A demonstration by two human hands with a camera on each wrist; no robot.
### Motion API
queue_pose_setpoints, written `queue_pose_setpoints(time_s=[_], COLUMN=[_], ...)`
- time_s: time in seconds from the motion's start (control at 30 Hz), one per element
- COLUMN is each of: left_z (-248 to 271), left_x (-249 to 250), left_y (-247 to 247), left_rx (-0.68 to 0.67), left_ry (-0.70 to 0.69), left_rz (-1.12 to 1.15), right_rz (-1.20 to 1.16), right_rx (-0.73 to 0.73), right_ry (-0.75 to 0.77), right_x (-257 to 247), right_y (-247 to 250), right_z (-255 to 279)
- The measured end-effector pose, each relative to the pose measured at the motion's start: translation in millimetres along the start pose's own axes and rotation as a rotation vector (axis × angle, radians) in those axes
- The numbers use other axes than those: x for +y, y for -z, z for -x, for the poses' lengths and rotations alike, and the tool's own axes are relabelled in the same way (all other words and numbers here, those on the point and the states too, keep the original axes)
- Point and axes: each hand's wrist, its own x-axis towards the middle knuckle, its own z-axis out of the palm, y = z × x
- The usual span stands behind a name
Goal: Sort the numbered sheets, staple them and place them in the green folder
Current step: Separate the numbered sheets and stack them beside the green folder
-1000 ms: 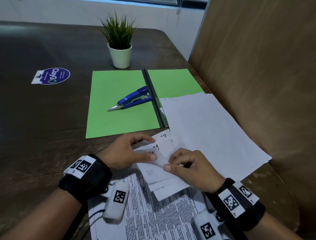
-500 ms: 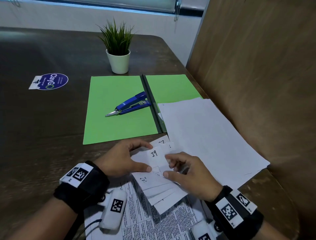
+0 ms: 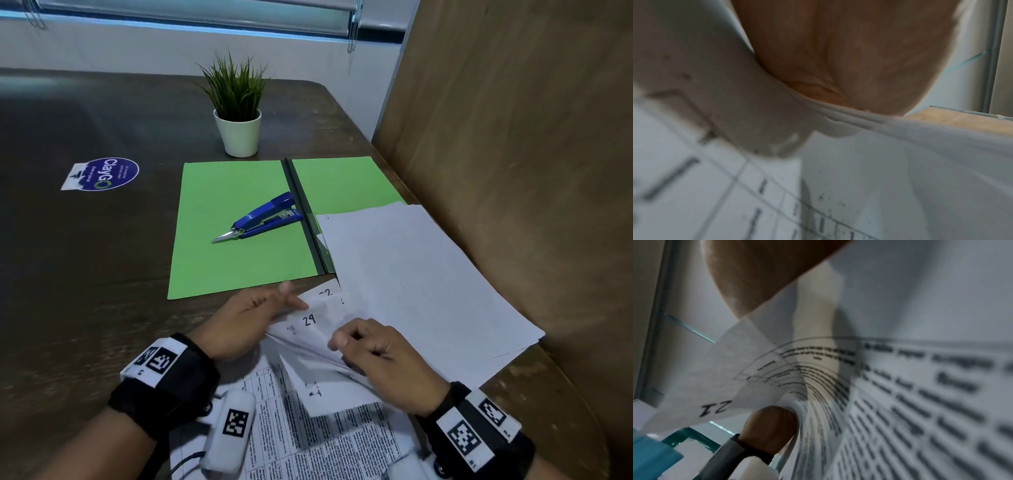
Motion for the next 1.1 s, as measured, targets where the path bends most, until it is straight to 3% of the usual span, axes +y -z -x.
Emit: queue_pose_setpoints(time_s=[0.07,0.17,0.3,0.87,1.1], left_z=[1,0,-1,-4,-2], left_x=[1,-4,-4,-10,-11], left_y=[-2,3,5,6,5], left_rx=[0.012,-0.031,-0.02,0.021,-0.019], left_ry=[0.031,-0.021,-0.023,-0.097,-0.129], left_rz=[0.046,-0.134,-0.186,-0.234,-0.249], right_rz=[0.003,-0.091,-0.188,-0.042,-0.175], right_rx=[0.013,0.058,0.109,0.133,0.164], right_ry=[-0.002,-0.016,-0.107,-0.033,-0.025], right_x=[0,0,2,4,-2], right_y=[-1,-3,-2,-3,-3], right_z=[0,0,0,-3,1])
